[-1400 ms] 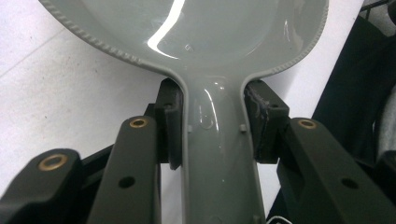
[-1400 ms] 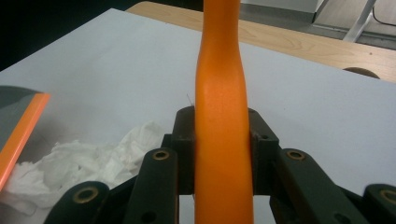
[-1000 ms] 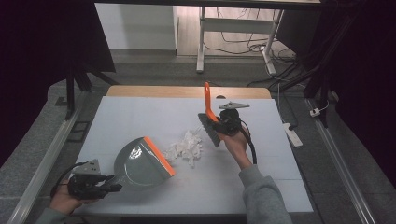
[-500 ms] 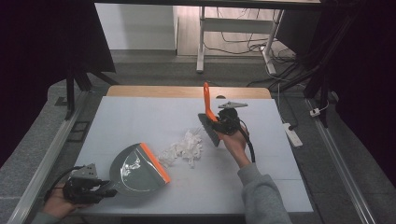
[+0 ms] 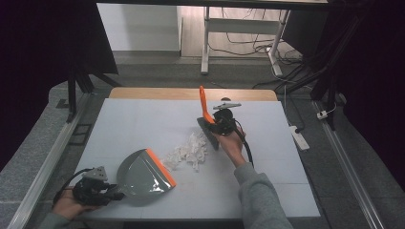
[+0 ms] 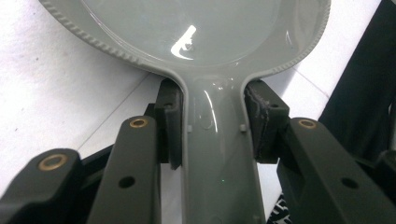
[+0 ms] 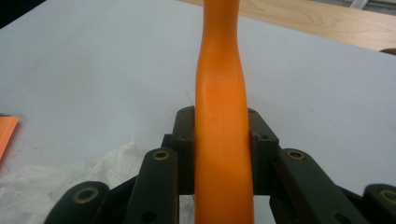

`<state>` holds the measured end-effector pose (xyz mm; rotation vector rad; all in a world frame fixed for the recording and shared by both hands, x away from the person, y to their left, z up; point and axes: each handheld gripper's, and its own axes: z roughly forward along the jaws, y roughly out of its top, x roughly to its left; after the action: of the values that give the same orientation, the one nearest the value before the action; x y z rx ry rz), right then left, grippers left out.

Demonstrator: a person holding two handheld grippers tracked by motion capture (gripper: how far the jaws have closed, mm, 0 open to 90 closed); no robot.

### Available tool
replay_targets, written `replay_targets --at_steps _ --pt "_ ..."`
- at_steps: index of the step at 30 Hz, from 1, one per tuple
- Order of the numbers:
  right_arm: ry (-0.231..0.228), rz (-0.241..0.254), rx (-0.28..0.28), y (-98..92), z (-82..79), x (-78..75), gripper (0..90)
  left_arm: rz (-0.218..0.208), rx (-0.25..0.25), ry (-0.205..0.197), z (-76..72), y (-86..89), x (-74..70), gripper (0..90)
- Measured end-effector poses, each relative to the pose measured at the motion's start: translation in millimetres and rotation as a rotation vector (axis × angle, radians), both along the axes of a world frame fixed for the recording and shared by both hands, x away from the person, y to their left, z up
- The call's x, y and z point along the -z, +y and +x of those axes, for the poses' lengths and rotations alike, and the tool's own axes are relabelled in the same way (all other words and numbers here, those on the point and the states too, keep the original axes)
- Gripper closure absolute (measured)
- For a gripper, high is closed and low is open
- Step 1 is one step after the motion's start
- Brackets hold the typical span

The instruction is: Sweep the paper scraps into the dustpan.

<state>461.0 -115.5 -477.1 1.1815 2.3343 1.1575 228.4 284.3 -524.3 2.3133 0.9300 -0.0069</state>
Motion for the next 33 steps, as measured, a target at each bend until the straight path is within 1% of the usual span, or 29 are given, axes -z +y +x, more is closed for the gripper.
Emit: replay_targets --at_steps 3,4,5,7,11,13,14,17,23,25,27,30,33 --pt "0.014 -0.014 0.007 7.8 1.5 0.4 70.5 -0.003 0.001 0.003 2.1 -3.6 1.0 61.5" --pt "0.014 -0.014 0.007 7.8 1.5 0.4 70.5 -0.003 0.001 0.003 2.1 -3.6 1.0 61.5" --pt "0.022 -0.024 0.008 13.7 1.8 1.7 70.6 -0.005 0.001 0.003 3.6 -5.7 1.3 61.5" --pt "0.031 -0.038 -0.006 19.9 1.0 3.0 70.6 -0.004 0.003 0.004 4.8 -7.7 1.5 61.5" --pt "0.043 -0.044 -0.038 30.6 -3.3 5.0 70.6 -0.004 0.005 0.005 6.4 -9.9 1.8 61.5" --pt "0.043 -0.042 -0.049 32.7 -4.7 5.6 70.6 -0.005 0.006 0.004 7.5 -11.2 2.2 61.5" --pt "0.048 -0.042 -0.069 37.9 -9.6 6.0 70.6 -0.005 0.008 0.006 8.9 -12.2 2.1 61.5" --pt "0.052 -0.047 -0.097 45.3 -17.5 6.3 70.6 -0.004 0.008 0.008 10.3 -13.7 2.3 61.5" --pt "0.052 -0.059 -0.184 65.3 -39.4 6.6 70.5 -0.005 0.006 0.009 13.3 -18.3 2.6 61.5" --pt "0.060 -0.051 -0.216 71.6 -47.2 6.4 70.6 -0.004 0.006 0.009 13.8 -19.2 2.7 61.5" --pt "0.079 -0.029 -0.250 77.4 -55.1 6.2 70.5 -0.004 0.004 0.008 14.0 -20.0 2.5 61.5" --pt "0.094 -0.004 -0.302 86.0 -67.3 5.7 70.5 -0.004 0.002 0.008 14.3 -20.7 2.6 61.4" --pt "0.113 0.040 -0.355 91.2 -76.1 0.1 70.5 -0.006 0.000 0.008 14.4 -20.8 3.2 61.4"
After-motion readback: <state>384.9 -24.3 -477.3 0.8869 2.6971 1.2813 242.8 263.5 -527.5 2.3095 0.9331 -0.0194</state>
